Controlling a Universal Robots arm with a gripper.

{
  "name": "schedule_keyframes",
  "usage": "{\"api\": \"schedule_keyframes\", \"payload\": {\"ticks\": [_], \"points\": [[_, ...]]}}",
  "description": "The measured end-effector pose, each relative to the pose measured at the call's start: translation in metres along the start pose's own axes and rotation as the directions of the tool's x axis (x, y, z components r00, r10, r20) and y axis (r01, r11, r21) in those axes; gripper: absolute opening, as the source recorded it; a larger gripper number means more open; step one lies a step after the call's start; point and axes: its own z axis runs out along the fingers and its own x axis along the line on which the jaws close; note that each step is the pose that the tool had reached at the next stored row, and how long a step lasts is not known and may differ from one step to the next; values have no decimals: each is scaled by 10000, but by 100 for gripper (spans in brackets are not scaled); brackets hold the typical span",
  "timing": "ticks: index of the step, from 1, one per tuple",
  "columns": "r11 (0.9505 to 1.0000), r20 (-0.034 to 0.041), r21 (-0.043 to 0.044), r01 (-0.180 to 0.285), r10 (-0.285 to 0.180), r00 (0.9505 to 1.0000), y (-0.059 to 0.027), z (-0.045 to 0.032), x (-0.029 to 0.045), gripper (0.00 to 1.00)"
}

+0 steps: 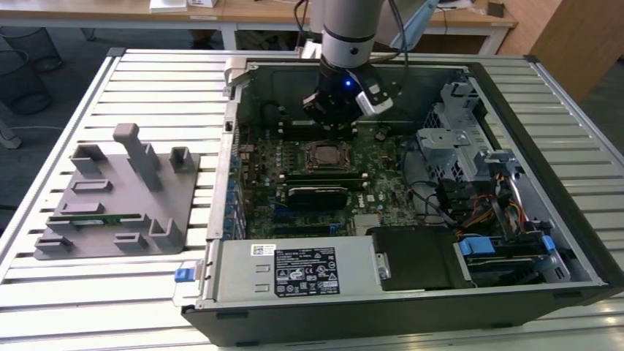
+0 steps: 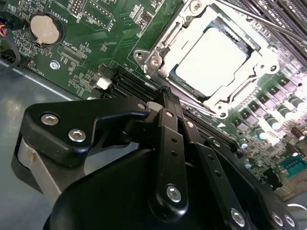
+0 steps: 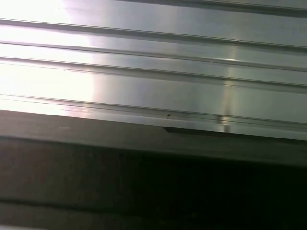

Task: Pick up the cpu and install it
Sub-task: 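Install the first cpu locking lever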

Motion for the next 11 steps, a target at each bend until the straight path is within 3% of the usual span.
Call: {"api": "schedule_keyframes", "payload": {"ticks": [5, 11], "points": [[10000, 0, 0, -1, 1, 10000, -2, 46, -7, 11], [10000, 0, 0, 0, 0, 10000, -2, 48, -8, 11]]}}
